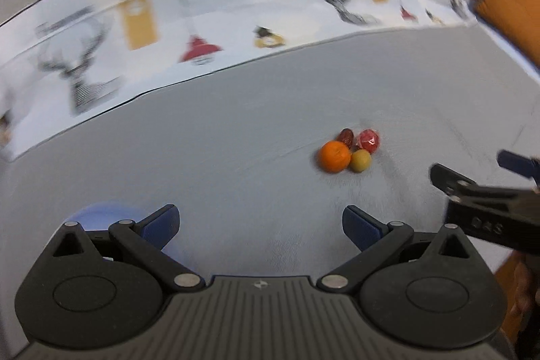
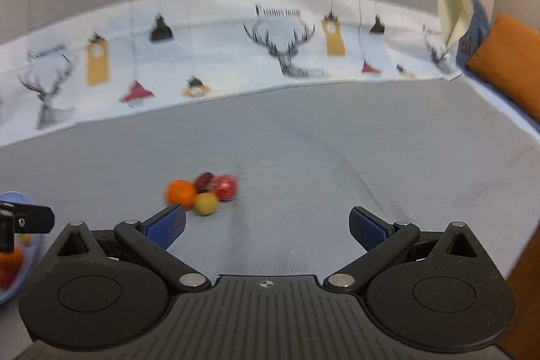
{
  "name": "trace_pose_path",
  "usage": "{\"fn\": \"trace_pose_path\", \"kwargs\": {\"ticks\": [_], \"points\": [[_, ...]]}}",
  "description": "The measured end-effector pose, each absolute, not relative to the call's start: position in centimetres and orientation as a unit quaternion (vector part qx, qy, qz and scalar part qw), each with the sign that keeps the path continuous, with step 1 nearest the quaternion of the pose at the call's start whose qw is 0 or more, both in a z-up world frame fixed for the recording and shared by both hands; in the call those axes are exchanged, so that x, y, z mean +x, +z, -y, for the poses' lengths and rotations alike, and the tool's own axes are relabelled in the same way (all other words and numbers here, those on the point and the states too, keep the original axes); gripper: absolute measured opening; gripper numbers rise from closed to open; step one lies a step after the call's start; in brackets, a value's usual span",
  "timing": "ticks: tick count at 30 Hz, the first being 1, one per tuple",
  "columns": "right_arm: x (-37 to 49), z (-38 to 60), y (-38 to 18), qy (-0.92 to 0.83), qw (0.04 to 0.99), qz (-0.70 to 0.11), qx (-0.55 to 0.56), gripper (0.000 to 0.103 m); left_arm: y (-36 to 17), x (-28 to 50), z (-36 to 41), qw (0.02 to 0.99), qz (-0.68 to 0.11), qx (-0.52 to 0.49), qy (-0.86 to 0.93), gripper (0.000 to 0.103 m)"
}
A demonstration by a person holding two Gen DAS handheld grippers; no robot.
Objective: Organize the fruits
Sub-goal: 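Grasp an orange with the left tool while the right tool grasps a red wrapped fruit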
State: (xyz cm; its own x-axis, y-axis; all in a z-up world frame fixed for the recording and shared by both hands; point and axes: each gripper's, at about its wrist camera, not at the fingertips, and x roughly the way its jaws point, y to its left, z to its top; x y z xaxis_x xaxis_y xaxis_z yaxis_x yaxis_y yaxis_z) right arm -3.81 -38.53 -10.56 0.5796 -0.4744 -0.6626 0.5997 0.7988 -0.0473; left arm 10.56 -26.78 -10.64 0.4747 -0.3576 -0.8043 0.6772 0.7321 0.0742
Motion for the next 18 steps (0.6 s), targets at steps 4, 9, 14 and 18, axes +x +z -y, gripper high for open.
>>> {"fn": "trace_pose_path", "kwargs": {"ticks": [4,9,14,18], "points": [[0.0,43.1,-15.0,-0.286,0.869,-0.391,0.104,0.102,-15.2,13.0,31.7,0.812,-0.412,0.248,-0.330,0.103],[4.0,45.5,-19.0,-0.236,0.867,-0.429,0.088,0.100,-19.5,15.4,35.6,0.794,-0.415,0.287,-0.340,0.102],[5.7,46.5,-20.5,-0.213,0.891,-0.398,0.036,0.102,-20.4,17.5,36.5,0.774,-0.420,0.268,-0.390,0.102],[6.3,47.5,-20.7,-0.170,0.909,-0.380,0.004,0.102,-20.8,17.4,37.5,0.751,-0.385,0.301,-0.444,0.102]]}}
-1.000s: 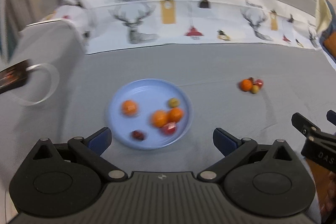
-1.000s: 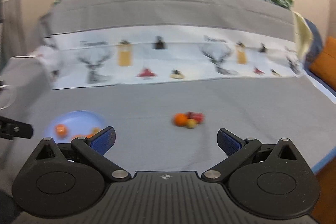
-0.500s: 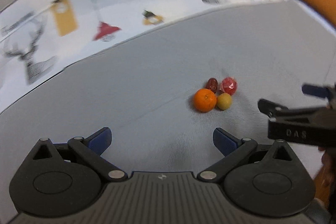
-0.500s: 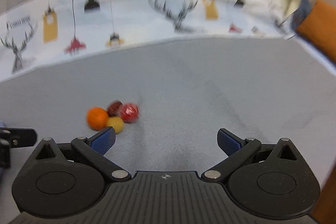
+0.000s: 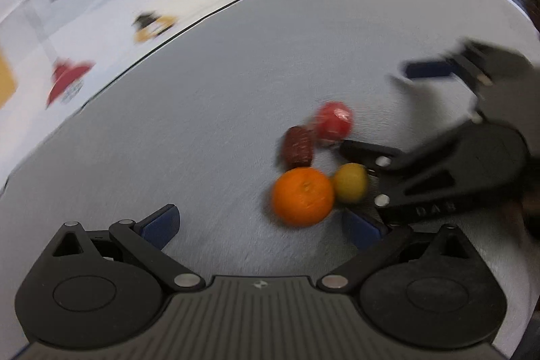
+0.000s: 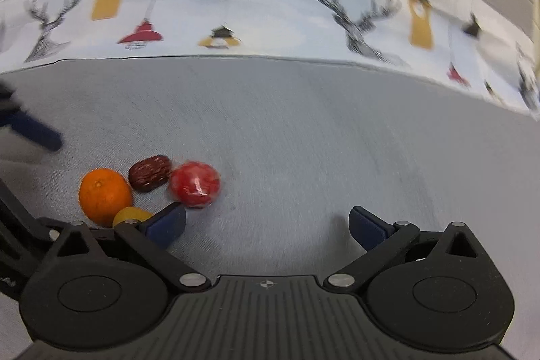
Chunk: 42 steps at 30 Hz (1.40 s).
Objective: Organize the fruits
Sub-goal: 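Grasp an orange with the left tool while the right tool grasps a red wrapped fruit, then carry the orange and red fruit onto the blue plate and open both tools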
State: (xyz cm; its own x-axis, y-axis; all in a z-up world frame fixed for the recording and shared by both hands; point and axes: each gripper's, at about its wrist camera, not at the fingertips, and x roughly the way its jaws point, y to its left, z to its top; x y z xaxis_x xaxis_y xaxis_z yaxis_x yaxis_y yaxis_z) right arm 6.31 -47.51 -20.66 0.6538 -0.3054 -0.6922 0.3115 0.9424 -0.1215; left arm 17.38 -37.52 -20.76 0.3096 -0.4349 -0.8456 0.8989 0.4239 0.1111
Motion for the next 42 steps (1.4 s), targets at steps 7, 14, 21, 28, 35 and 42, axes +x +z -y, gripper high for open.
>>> {"fn": "trace_pose_path", "kwargs": {"ticks": [7,14,21,28,35,42], "points": [[8.1,50.3,-19.9,-0.057,0.920,-0.389,0.008,0.096,-21.0,17.3,38.4,0.724,-0.361,0.300,-0.505,0.070],[9.2,48.9,-19.0,-0.042,0.924,-0.381,-0.002,0.030,-20.3,17.6,37.5,0.750,-0.373,0.283,-0.466,0.037],[3.5,49.9,-17.0,-0.247,0.898,-0.355,0.078,0.030,-15.8,17.6,31.4,0.800,-0.401,0.227,-0.385,0.037],[-3.6,46.6,-9.5,-0.306,0.899,-0.269,0.158,0.030,-8.2,13.0,24.5,0.825,-0.410,0.173,-0.348,0.037],[-8.8,35.5,-2.1,-0.217,0.937,-0.230,0.150,0.030,-2.3,6.3,15.6,0.837,-0.430,0.139,-0.308,0.038],[-11.9,23.4,0.6,-0.099,0.950,-0.263,0.139,0.030,-1.5,0.3,7.3,0.845,-0.446,0.126,-0.268,0.037]]}}
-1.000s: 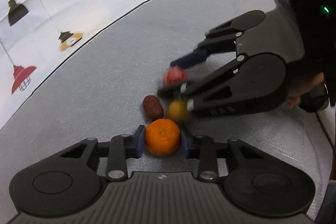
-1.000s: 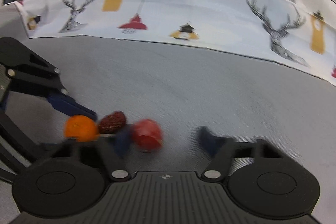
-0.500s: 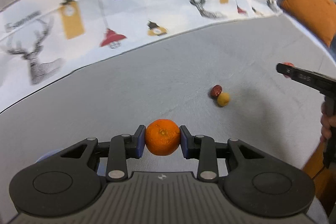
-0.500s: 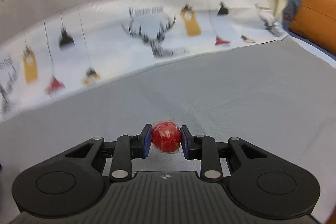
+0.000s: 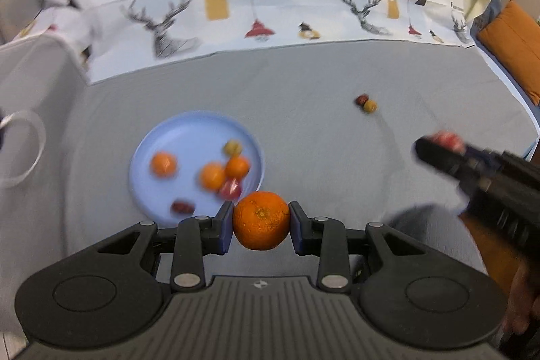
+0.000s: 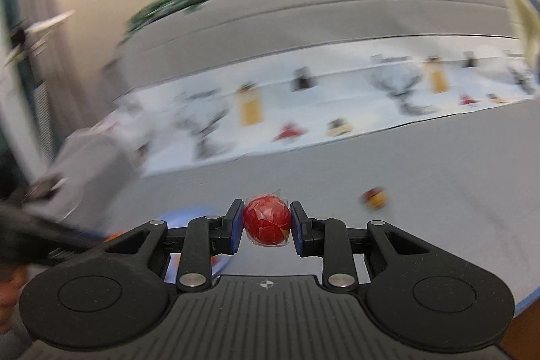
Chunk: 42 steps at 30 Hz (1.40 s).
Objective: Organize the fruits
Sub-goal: 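Carry the orange and red fruit onto the blue plate and open both tools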
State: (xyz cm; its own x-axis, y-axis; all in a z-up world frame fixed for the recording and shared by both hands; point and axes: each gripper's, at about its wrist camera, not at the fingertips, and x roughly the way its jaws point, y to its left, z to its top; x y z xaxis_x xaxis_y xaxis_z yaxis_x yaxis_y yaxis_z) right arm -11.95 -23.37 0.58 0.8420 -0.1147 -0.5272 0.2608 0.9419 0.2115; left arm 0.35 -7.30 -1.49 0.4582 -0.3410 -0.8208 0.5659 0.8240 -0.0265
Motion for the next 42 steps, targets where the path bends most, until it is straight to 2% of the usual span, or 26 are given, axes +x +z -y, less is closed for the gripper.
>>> {"fn": "trace_pose_path", "kwargs": {"ticks": [6,15,42], "points": [[-13.2,15.0,1.0,-0.042,0.953,-0.290,0.079,0.030,-0.5,-2.3,1.1,0.864,-0.435,0.095,-0.234,0.037],[-14.8,9.5,2.1,-0.027,0.955,-0.293,0.032,0.030,1.7,-5.3,-4.4,0.888,-0.402,0.070,-0.214,0.037],[-11.7,9.9,0.2,-0.023,0.942,-0.334,0.035,0.030,-0.1,-1.1,-4.8,0.882,-0.432,0.057,-0.183,0.038]]}}
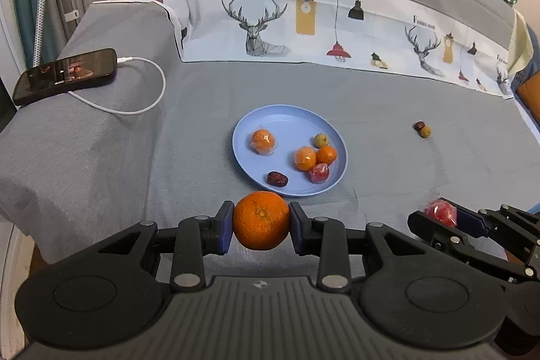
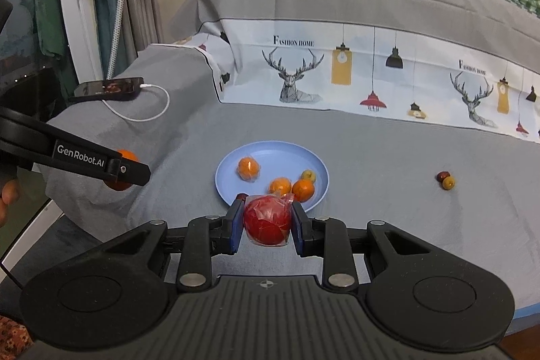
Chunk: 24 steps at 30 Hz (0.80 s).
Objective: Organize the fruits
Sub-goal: 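Carry the orange and red fruit onto the blue plate and open both tools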
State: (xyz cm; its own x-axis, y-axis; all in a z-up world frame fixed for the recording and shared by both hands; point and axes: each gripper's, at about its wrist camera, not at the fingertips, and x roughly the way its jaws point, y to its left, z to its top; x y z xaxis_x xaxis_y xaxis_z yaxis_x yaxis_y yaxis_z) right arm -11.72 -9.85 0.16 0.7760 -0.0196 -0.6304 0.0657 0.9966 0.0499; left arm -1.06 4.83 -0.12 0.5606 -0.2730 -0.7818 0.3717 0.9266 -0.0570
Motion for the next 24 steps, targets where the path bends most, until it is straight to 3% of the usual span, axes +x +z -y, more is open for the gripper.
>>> {"fn": "trace_pose_path", "kwargs": {"ticks": [24], "points": [[3.2,14.1,-7.3,-0.025,0.923,-0.383,0.034,0.030,-6.4,15.3,4.4,0.854,-0.482,0.121,-0.156,0.038]]}}
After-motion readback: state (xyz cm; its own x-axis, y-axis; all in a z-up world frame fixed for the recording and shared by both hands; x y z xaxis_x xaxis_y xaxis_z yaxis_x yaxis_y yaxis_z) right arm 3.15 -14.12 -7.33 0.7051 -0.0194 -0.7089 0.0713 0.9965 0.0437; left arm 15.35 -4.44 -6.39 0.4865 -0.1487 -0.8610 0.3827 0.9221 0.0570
